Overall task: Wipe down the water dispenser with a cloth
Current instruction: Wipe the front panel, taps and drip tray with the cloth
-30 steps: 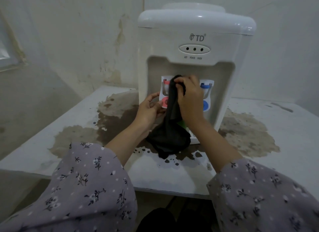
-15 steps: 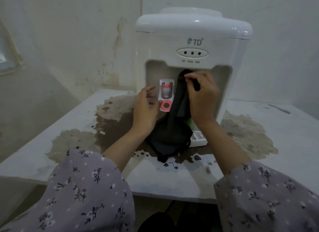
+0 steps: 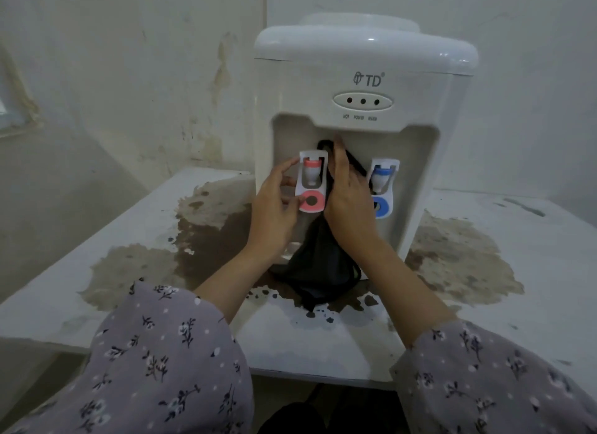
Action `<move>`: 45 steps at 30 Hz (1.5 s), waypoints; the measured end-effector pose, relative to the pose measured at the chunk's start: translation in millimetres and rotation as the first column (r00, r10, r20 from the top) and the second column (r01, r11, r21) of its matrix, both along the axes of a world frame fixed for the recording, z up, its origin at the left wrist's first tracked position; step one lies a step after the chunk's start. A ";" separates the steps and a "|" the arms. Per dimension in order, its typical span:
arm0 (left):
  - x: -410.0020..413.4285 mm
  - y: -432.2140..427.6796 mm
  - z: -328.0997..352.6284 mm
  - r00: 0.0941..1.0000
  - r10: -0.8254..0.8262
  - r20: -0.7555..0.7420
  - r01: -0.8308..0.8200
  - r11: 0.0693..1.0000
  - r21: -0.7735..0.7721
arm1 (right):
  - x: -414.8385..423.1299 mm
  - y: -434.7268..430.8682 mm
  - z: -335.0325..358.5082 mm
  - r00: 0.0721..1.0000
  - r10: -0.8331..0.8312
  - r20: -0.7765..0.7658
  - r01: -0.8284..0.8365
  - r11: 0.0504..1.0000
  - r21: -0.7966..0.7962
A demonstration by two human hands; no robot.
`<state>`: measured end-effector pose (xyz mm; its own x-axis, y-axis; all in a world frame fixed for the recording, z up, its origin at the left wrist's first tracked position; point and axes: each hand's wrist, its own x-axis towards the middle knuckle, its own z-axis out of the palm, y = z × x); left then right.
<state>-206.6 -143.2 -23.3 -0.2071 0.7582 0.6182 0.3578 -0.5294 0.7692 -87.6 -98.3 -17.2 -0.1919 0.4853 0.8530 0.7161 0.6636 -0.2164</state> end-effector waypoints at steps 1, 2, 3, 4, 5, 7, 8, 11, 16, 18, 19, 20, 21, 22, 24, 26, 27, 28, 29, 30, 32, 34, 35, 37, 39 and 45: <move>0.3 -1.7 -0.2 0.999 -0.029 0.033 0.029 1.000 -0.006 | 1.2 -2.5 -4.2 1.000 0.027 -0.006 -0.027 0.999 -0.044; 0.5 -2.4 -0.1 0.996 -0.053 0.065 0.054 0.998 -0.018 | 2.2 -5.2 -5.3 0.999 0.033 -0.004 -0.033 0.997 -0.070; 0.5 -2.3 -0.3 0.994 -0.066 0.086 0.069 0.997 -0.027 | 2.9 -8.1 -4.1 1.000 0.029 0.007 -0.028 0.996 -0.085; 0.8 -2.6 0.0 0.994 -0.066 0.093 0.069 0.997 -0.034 | 2.6 -10.8 -1.9 1.000 0.020 0.024 -0.018 0.996 -0.093; 1.0 -2.5 0.0 0.993 -0.061 0.097 0.065 0.997 -0.038 | 2.1 -12.8 -0.1 0.999 0.012 0.040 -0.008 0.995 -0.095; 0.5 -1.3 -0.9 0.992 -0.060 0.112 0.065 0.997 -0.039 | 1.3 -14.5 0.2 0.998 0.011 0.069 -0.003 0.993 -0.119; 0.3 -1.3 -0.9 0.990 -0.066 0.122 0.071 0.997 -0.039 | 1.1 -16.0 0.4 0.997 0.032 0.072 -0.021 0.987 -0.157; -0.5 -1.8 1.1 0.986 -0.080 0.146 0.089 0.995 -0.055 | 2.2 -19.9 -1.9 0.956 0.256 -0.142 -0.292 0.878 -0.380; 1.2 -1.6 2.5 0.977 -0.091 0.191 0.112 0.988 -0.103 | -5.8 -5.0 -40.1 0.903 0.303 -0.305 -0.400 0.853 -0.335; 1.6 -1.3 2.6 0.976 -0.090 0.200 0.114 0.987 -0.112 | -14.1 3.3 -58.0 0.978 0.166 -0.126 -0.195 0.945 -0.261; 1.2 -1.2 3.0 0.974 -0.095 0.205 0.121 0.986 -0.119 | -17.5 5.8 -64.0 0.998 0.070 -0.006 -0.070 0.980 -0.188; 0.5 -1.2 3.7 0.972 -0.104 0.212 0.133 0.983 -0.127 | -19.9 8.0 -67.9 0.993 -0.021 0.113 0.033 0.994 -0.108; -1.0 -0.4 3.6 0.970 -0.113 0.216 0.143 0.981 -0.132 | -21.4 10.5 -71.4 0.970 -0.088 0.225 0.099 0.994 -0.039; -2.3 0.4 3.3 0.970 -0.118 0.213 0.148 0.980 -0.133 | -21.7 13.3 -76.1 0.935 -0.138 0.328 0.138 0.990 0.022; -4.3 0.6 2.0 0.978 -0.108 0.180 0.132 0.983 -0.125 | -21.7 14.7 -80.8 0.888 -0.138 0.438 0.143 0.990 0.021; -4.7 -0.8 -0.5 0.990 -0.076 0.121 0.090 0.990 -0.112 | -19.9 15.0 -82.7 0.896 -0.056 0.441 0.071 0.997 -0.017; -4.8 -2.6 -2.0 0.995 -0.050 0.092 0.060 0.992 -0.107 | -18.1 14.4 -82.4 0.903 0.012 0.430 0.011 0.999 -0.051; -5.6 -5.0 -4.0 0.998 -0.011 0.058 0.017 0.995 -0.101 | -16.1 13.6 -81.8 0.908 0.091 0.408 -0.058 0.994 -0.092; -7.7 -7.7 -7.0 0.999 0.039 0.023 -0.037 0.995 -0.089 | -13.4 13.2 -81.8 0.908 0.156 0.390 -0.111 0.984 -0.137; -11.4 -10.3 -11.0 0.996 0.092 -0.003 -0.092 0.993 -0.078 | -10.7 12.0 -81.3 0.907 0.187 0.376 -0.133 0.977 -0.164; -22.8 -14.7 -20.8 0.983 0.182 -0.014 -0.182 0.981 -0.067 | -7.3 8.3 -81.1 0.919 0.193 0.345 -0.142 0.975 -0.169; -34.3 -18.4 -29.6 0.972 0.234 0.007 -0.233 0.969 -0.082 | -10.3 1.1 -74.0 0.947 0.197 0.253 -0.137 0.962 -0.235; -38.5 -19.9 -32.3 0.970 0.241 0.014 -0.239 0.966 -0.098 | -14.9 -2.4 -67.7 0.956 0.178 0.232 -0.115 0.958 -0.261; -43.4 -22.1 -34.8 0.972 0.233 -0.004 -0.232 0.965 -0.122 | -25.5 -0.8 -57.5 0.955 0.108 0.277 -0.047 0.974 -0.220; -45.3 -22.6 -34.6 0.976 0.216 -0.034 -0.219 0.967 -0.132 | -38.5 4.9 -52.5 0.960 0.102 0.259 -0.057 0.983 -0.174; -52.3 -19.2 -34.5 0.955 0.228 -0.187 -0.242 0.969 -0.051 | -49.4 9.0 -40.7 0.930 0.007 0.368 0.086 0.968 -0.237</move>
<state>-258.8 -162.4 -57.8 -0.2761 0.7456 0.6065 0.6005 -0.3589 0.7146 -136.9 -89.3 -57.9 -0.4414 0.6833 0.5816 0.8006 0.5927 -0.0887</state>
